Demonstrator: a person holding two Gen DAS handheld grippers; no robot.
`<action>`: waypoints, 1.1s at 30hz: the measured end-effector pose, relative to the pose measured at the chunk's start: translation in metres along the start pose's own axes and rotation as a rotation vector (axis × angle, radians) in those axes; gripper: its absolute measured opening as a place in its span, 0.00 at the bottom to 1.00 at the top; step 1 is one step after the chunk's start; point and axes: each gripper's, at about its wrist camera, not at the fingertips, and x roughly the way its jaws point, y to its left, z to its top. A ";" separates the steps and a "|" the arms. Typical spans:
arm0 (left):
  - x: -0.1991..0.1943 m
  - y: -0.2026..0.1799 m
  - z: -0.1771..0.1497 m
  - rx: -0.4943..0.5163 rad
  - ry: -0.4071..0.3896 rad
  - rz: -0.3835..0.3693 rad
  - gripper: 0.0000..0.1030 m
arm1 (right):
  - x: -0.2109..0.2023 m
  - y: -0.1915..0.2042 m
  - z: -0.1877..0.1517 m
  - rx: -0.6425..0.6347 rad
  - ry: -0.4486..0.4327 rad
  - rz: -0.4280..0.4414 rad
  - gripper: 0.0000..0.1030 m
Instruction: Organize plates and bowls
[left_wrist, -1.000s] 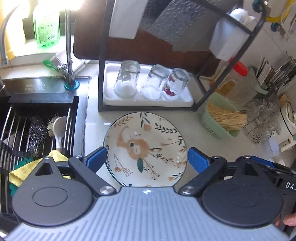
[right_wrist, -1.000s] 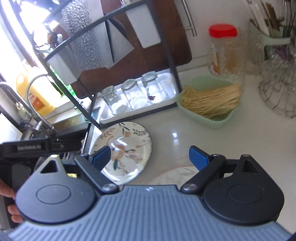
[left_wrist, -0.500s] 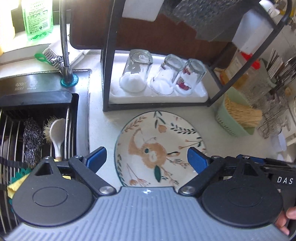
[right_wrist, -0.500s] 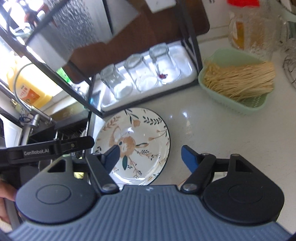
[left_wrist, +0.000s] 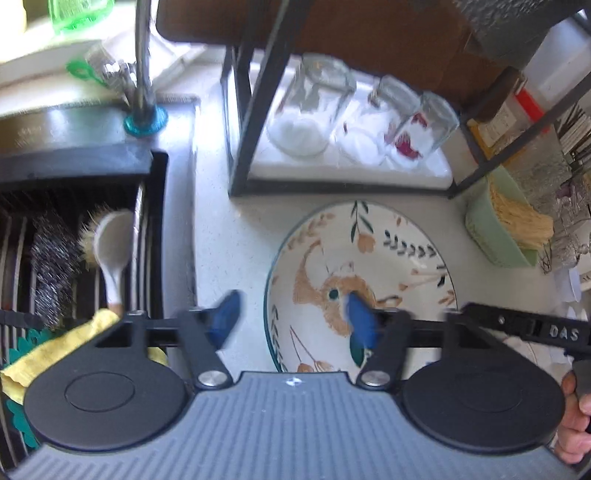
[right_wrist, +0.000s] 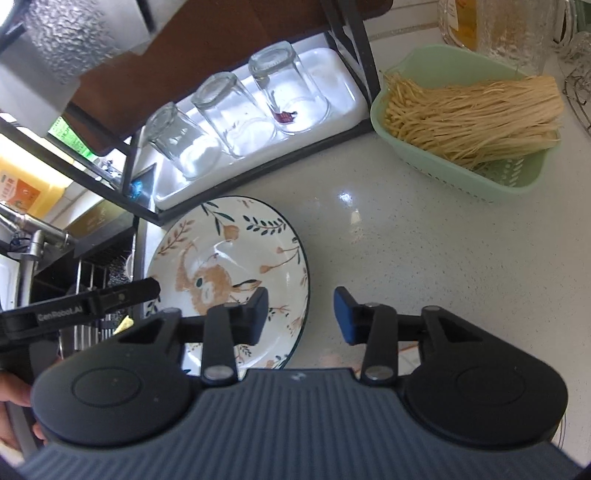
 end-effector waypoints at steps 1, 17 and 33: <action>0.002 0.001 -0.001 -0.002 0.012 -0.013 0.48 | 0.002 0.001 0.001 -0.002 0.007 -0.003 0.31; 0.020 0.014 0.000 -0.094 0.017 0.003 0.22 | 0.035 0.002 0.012 -0.053 0.084 0.009 0.14; -0.013 -0.002 0.001 -0.103 -0.016 0.024 0.23 | 0.006 -0.001 0.021 -0.059 0.072 0.082 0.15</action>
